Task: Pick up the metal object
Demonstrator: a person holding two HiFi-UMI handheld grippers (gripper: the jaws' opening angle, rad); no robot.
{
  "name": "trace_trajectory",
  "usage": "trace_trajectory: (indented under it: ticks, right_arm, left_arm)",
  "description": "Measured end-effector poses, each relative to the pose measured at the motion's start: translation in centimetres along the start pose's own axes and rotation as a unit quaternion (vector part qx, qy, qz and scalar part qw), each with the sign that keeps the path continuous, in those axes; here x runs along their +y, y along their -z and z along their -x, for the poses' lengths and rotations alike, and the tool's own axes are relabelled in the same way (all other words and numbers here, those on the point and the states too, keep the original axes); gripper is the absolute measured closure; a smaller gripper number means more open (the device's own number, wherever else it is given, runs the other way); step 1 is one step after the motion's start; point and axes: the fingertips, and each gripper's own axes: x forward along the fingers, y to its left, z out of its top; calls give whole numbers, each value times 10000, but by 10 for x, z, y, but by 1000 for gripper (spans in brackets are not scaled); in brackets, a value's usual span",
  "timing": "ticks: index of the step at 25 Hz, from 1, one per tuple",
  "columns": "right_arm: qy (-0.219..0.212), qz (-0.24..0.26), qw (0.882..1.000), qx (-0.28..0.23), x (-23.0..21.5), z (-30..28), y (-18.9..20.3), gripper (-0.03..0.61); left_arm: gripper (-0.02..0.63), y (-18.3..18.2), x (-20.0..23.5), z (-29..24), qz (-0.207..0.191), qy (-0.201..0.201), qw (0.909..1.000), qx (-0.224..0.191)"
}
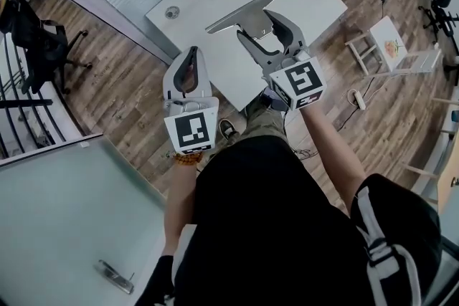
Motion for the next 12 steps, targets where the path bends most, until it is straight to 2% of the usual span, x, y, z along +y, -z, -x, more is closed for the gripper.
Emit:
trace_trajectory:
  ticks: [5,12]
  right_arm:
    - [89,-12,9999,-87,3,5,2,302]
    - [295,-346,9989,-110,-13,20,17,302]
  left_arm:
    - [598,1,6,4,32,-47,10000,-30]
    - [598,9,6,6,28,-19,10000,-32]
